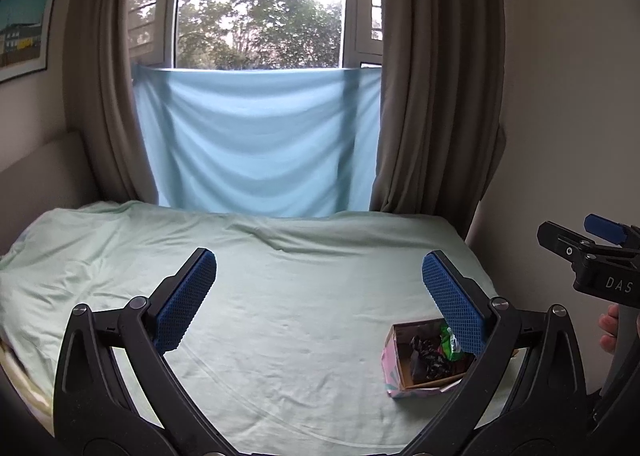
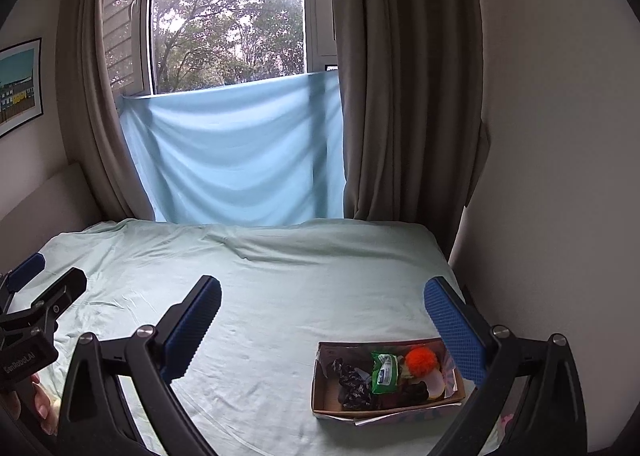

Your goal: Organize soft objects

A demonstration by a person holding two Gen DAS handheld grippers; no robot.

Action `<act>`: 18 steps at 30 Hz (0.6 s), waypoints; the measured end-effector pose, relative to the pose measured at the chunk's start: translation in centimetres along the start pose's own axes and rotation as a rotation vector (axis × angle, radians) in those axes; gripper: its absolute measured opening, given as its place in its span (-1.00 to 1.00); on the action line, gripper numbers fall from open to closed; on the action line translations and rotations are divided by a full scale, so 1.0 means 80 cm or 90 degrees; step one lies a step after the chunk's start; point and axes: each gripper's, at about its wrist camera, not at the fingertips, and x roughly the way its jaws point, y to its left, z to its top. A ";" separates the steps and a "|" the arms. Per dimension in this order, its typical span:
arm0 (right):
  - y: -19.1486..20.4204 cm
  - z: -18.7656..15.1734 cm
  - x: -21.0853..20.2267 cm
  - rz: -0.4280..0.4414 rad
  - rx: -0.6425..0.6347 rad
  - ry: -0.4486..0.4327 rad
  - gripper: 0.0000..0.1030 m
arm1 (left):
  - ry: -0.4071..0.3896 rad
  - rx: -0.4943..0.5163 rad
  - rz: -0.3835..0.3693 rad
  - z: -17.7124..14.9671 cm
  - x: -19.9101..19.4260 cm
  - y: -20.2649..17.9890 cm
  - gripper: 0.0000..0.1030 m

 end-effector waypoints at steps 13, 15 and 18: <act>0.002 0.000 -0.003 0.000 -0.002 -0.002 0.97 | -0.005 -0.001 -0.001 -0.001 -0.004 0.001 0.99; 0.002 0.001 -0.003 0.001 -0.001 -0.003 0.97 | -0.006 -0.001 0.000 -0.002 -0.005 0.000 0.99; 0.002 0.002 -0.001 0.003 -0.002 -0.004 0.97 | -0.008 0.000 0.003 -0.003 -0.006 -0.001 0.99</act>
